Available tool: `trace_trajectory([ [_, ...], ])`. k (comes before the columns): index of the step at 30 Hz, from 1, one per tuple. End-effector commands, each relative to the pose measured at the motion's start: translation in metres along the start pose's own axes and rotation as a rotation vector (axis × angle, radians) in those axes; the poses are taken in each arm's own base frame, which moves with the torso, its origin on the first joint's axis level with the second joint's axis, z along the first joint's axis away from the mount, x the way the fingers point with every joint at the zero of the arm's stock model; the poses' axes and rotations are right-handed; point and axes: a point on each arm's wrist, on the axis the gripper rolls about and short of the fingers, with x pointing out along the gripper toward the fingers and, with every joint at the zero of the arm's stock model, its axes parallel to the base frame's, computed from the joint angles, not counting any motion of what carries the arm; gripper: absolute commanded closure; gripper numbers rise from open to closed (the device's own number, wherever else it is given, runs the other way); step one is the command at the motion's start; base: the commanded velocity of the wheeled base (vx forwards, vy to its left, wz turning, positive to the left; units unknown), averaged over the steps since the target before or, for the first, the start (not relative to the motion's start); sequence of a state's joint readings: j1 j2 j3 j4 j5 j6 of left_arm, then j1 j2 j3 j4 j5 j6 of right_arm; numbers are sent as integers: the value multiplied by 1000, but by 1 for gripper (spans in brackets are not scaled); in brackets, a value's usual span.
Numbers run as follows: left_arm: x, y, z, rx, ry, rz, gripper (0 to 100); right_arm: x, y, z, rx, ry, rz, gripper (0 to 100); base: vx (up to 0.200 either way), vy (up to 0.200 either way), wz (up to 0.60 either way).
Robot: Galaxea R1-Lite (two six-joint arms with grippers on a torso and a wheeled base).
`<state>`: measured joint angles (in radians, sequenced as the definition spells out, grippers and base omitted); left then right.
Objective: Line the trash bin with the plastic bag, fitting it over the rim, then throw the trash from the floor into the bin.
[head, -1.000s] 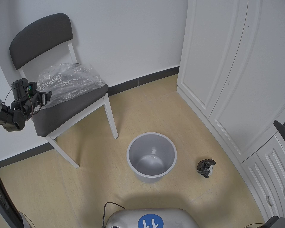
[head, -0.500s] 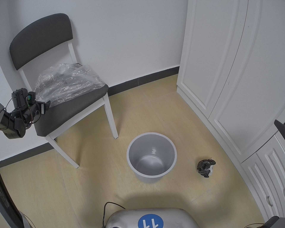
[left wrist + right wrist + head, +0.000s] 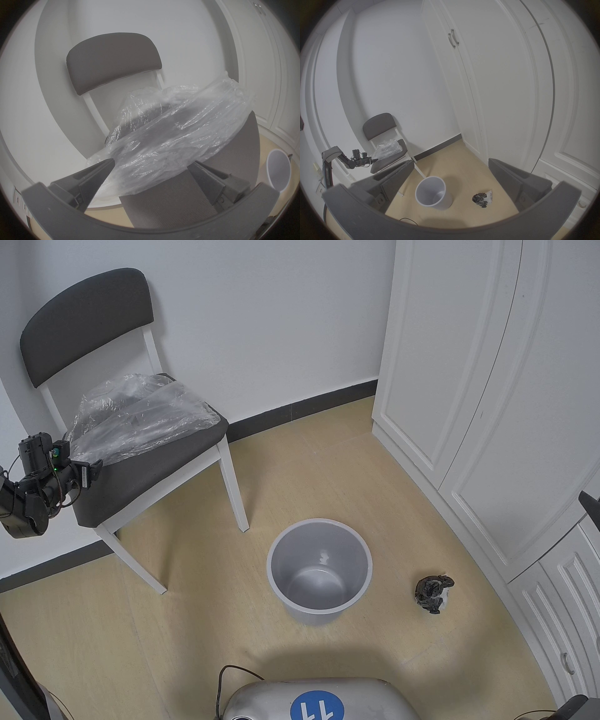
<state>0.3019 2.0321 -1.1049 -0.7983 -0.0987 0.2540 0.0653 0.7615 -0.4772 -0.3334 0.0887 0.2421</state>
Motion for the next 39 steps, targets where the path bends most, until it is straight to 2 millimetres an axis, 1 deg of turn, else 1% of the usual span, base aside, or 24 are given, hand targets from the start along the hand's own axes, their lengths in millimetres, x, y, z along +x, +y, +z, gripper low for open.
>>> trace_trajectory([
  [1,8,-2,-5,0,8,-1,0,-1,0,1,0,-6,2,0,0,0,0],
  [2,13,-3,-4,0,1,-2,0,-1,0,1,0,-6,2,0,0,0,0],
  [5,19,-4,0,2,-16,0,0,-1,0,1,0,-6,2,0,0,0,0],
  [10,22,-8,14,6,-57,-8,0,-1,1,2,-1,-9,3,0,0,0,0],
  [15,27,-14,21,6,-59,-28,0,-1,1,2,-1,-10,3,0,0,0,0],
  [16,27,-15,22,6,-60,-31,100,-2,1,2,-1,-12,4,0,0,0,0],
  [23,30,-23,23,7,-63,-51,100,-3,1,3,-2,-19,7,0,0,0,0],
  [30,27,-25,20,1,-61,-64,100,-3,1,3,-2,-19,7,0,0,0,0],
  [31,24,-25,20,-6,-58,-65,100,-3,1,3,-2,-19,7,0,0,0,0],
  [33,14,-23,30,-23,-89,-60,100,-3,1,3,-2,-19,7,0,0,0,0],
  [36,-3,-20,53,-69,-149,-63,100,-3,1,3,-2,-20,6,0,0,0,0],
  [39,-26,-23,85,-122,-230,-107,100,-2,1,4,0,-20,6,0,0,0,0],
])
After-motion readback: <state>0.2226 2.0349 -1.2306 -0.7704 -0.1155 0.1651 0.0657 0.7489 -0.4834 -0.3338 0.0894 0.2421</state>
